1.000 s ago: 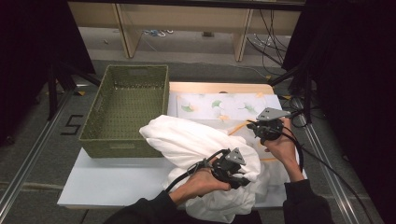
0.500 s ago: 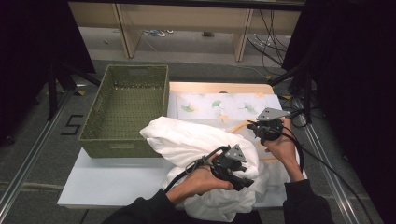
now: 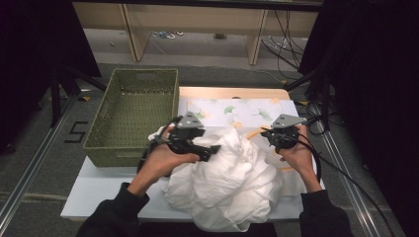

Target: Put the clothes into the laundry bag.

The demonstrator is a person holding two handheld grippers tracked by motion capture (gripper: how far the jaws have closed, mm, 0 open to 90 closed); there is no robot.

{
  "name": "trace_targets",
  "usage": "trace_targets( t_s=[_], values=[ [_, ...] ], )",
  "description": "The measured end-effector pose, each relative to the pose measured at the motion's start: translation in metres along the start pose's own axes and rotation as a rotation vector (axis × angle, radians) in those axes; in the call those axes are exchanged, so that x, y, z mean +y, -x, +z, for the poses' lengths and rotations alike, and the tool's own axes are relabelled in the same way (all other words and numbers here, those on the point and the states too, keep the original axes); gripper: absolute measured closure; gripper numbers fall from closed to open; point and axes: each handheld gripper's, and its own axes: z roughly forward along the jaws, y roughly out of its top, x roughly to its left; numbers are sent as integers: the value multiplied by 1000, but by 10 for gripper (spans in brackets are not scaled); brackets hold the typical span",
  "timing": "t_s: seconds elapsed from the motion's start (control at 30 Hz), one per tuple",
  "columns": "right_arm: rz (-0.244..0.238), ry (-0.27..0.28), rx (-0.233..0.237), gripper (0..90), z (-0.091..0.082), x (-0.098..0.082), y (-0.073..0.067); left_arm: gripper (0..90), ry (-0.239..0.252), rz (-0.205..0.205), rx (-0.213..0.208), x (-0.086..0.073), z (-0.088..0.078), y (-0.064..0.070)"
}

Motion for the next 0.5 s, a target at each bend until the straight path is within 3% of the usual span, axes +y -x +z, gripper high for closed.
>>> trace_targets(
  t_s=[0.1, 0.13, 0.2, 0.27, 0.37, 0.5],
  values=[
    [3, -6, 4, 895, 0, 0, 0, 258, -36, 7, 123, -11, -10, -27],
    [4, -7, 6, 895, 0, 0, 0, 254, -52, -11, 184, -15, -10, -35],
    [-4, -6, 8, 895, 1, 0, -1, 241, -124, 1, 283, -25, -9, -51],
    [-10, -3, 10, 895, 0, 0, -1, 239, -165, -33, 342, -35, -4, -64],
    [-6, -4, 8, 895, 1, 0, 0, 250, -184, -59, 359, -42, -1, -74],
    [11, -12, 19, 895, 1, 0, 0, 330, -175, -97, 315, -47, 1, -82]
  ],
)
